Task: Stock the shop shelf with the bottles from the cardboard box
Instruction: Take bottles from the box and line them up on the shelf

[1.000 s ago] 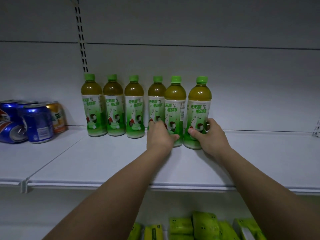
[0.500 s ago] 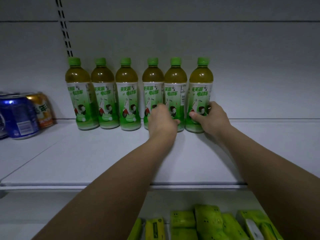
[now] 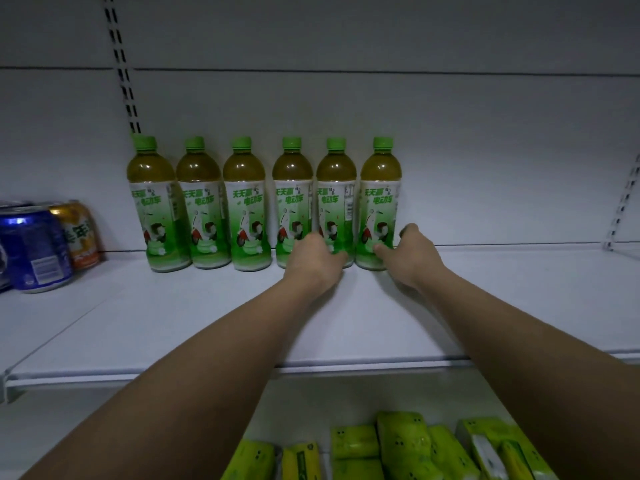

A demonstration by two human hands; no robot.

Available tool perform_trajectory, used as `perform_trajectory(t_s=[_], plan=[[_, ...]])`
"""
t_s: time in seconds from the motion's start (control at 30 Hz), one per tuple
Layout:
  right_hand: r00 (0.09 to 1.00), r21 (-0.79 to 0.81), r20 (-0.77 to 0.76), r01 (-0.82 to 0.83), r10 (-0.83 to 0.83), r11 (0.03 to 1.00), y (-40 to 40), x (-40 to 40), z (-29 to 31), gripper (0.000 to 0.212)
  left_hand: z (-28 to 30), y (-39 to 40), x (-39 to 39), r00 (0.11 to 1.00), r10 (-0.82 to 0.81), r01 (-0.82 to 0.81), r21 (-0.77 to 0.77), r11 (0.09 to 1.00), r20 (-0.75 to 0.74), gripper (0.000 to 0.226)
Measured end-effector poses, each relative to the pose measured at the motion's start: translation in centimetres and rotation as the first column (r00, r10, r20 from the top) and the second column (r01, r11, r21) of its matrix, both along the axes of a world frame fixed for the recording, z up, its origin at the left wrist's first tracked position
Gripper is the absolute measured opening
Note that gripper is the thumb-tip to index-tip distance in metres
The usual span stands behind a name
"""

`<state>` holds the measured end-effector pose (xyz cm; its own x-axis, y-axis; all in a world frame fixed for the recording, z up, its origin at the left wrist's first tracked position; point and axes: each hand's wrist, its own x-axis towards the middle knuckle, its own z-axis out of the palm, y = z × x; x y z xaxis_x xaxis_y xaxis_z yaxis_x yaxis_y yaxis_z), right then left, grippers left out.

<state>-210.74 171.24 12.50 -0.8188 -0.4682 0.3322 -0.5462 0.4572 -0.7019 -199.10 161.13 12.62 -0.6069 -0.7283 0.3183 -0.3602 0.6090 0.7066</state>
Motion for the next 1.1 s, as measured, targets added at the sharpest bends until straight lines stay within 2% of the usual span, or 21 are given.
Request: perform_trajectory(t_s=[0.13,0.27,0.33,0.4,0.5,0.63,0.73,0.87,0.97,1.1], plan=[[1.0,0.074,-0.016,-0.008,0.009,0.997,2.0,1.9,1.0,0.043,1.0,0.6,2.4,0.996,-0.028,0.035,-0.083,0.996,0.087,0.04],[0.997,0.171,-0.019,-0.077,0.081,0.982,3.6,4.5,2.7,0.024,2.6,1.5,5.4,0.96,-0.019,0.051,-0.11,0.993,0.281,0.056],[0.991,0.19,-0.003,-0.129,0.132,0.973,4.4,6.1,3.7,0.025,3.3,2.1,7.1,0.941,-0.039,0.079,-0.106,0.991,0.336,0.062],[0.985,0.189,0.007,-0.173,0.175,0.967,5.1,8.0,4.6,0.026,4.0,3.0,9.0,0.932,-0.045,0.099,-0.133,0.986,0.36,0.058],[0.973,0.159,0.005,-0.228,0.23,0.961,6.0,11.1,5.4,0.023,4.5,4.4,11.9,0.94,-0.034,0.103,-0.188,0.977,0.339,0.042],[0.956,0.083,0.008,-0.293,0.293,0.953,7.5,15.8,4.9,0.03,4.1,6.7,16.4,0.968,-0.03,0.085,-0.215,0.973,0.248,0.041],[0.953,0.035,0.01,-0.302,0.301,0.953,9.1,19.3,2.7,0.023,2.1,8.6,20.4,0.984,-0.035,0.072,-0.214,0.974,0.173,0.03],[0.945,0.015,0.008,-0.326,0.326,0.945,10.7,23.2,-2.1,0.017,-2.6,10.7,24.7,0.986,-0.117,0.134,-0.143,0.981,0.118,0.015],[0.939,0.041,0.043,-0.342,0.341,0.939,11.0,25.0,-6.3,0.012,-7.0,11.4,26.2,0.984,-0.13,0.135,-0.029,0.99,0.117,0.011],[0.909,0.073,0.246,-0.364,0.337,0.928,10.2,26.3,-13.4,0.013,-14.0,11.8,26.7,0.98,-0.119,0.089,0.181,0.979,0.162,0.013]])
